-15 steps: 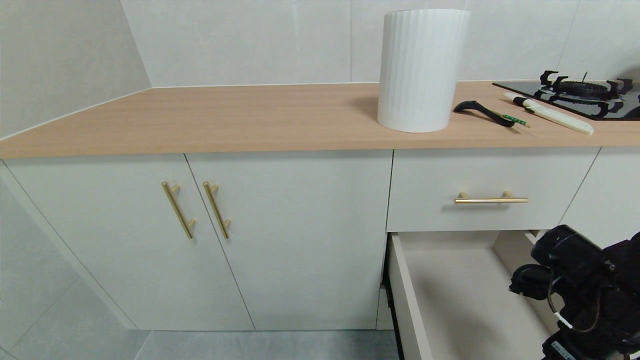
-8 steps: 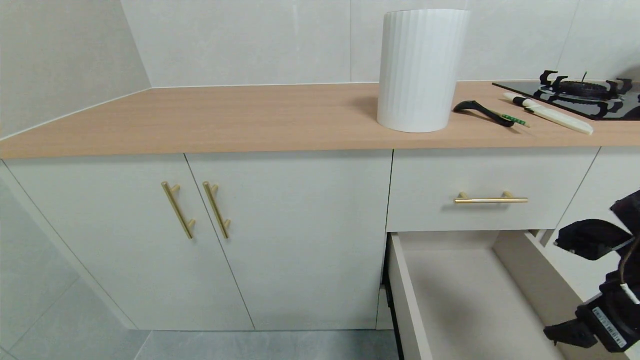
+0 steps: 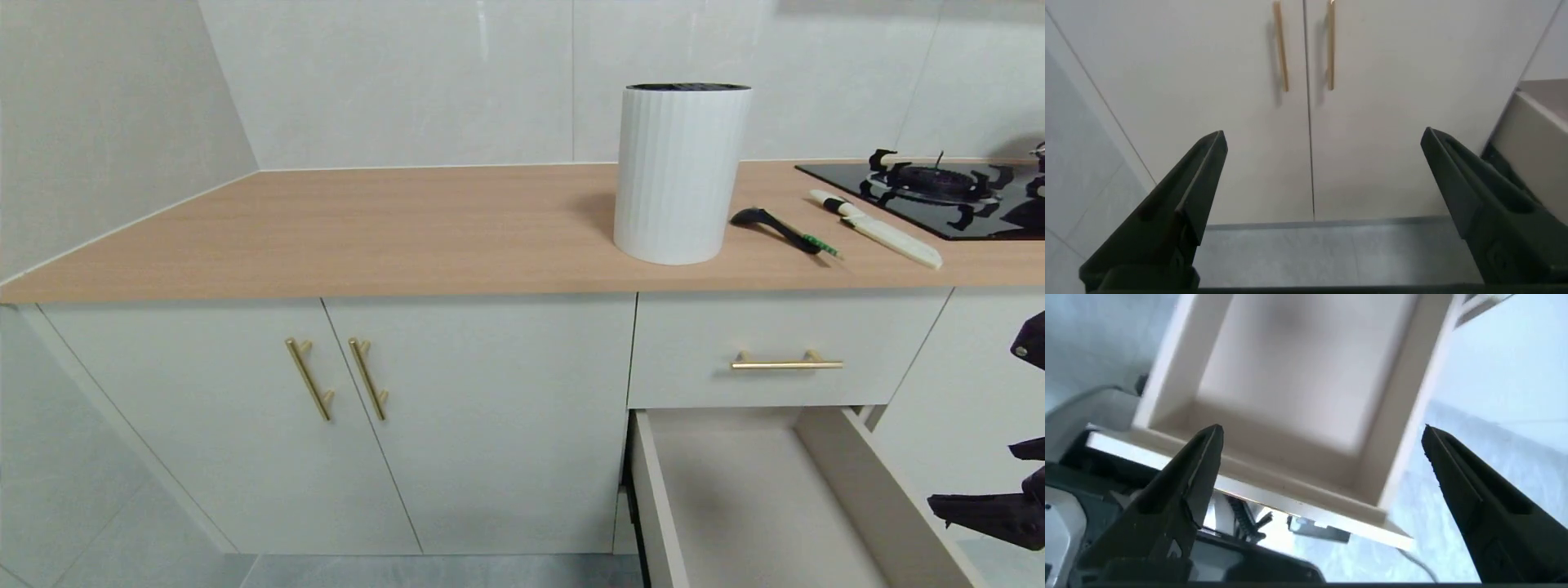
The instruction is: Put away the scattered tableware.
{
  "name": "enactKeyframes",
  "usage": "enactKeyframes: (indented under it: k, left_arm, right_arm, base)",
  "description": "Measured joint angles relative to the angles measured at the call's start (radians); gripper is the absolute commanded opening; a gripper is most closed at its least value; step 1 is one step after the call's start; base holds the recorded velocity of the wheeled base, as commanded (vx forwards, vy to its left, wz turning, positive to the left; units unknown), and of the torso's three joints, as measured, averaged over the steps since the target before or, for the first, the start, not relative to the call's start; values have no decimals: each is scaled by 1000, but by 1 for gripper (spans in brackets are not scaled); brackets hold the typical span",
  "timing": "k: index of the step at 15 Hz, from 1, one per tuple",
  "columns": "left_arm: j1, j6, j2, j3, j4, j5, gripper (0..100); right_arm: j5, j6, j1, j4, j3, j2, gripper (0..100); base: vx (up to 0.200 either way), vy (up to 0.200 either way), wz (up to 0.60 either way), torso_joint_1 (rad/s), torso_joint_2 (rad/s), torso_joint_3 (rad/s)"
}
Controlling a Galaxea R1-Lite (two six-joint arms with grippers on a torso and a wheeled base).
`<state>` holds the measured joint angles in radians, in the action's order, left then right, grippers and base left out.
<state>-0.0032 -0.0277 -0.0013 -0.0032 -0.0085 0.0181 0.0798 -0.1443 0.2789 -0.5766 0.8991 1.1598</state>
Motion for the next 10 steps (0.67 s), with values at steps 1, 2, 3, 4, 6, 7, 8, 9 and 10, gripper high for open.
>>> enactKeyframes:
  k: [1,2,3,4,6,7,8,9,10]
  left_arm:
    - [0,0,0,0,0,0,100]
    - [0,0,0,0,0,0,100]
    - [-1,0,0,0,-1,0,100]
    - [0,0,0,0,0,0,100]
    - [0,0,0,0,0,0,100]
    - [0,0,0,0,0,0,100]
    - [0,0,0,0,0,0,100]
    - [0,0,0,0,0,0,100]
    - [0,0,0,0,0,0,100]
  right_arm:
    - [-7,-2,0,-1,3,-10,100]
    - [-22,-2,0,3,8,-18,100]
    - [-40,-3,0,10,11,-25,100]
    - [-44,-1,0,11,11,-30,100]
    - [-43,2,0,33,11,-40,100]
    - [-42,0,0,61,11,-45,100]
    - [-41,-6,0,86,13,-47,100]
    - [-41,-17,-2,133,20,-44,100]
    - [-43,-19,-12,173,48,-32,100]
  base:
    - [0,0,0,144,-466,-334]
    - [0,0,0,144,-461,-330]
    - [0,0,0,71,-256,-173]
    - [0,0,0,41,-149,-105]
    - [0,0,0,16,-43,-31]
    - [0,0,0,0,0,0]
    - [0,0,0,0,0,0]
    - [0,0,0,0,0,0]
    - [0,0,0,0,0,0]
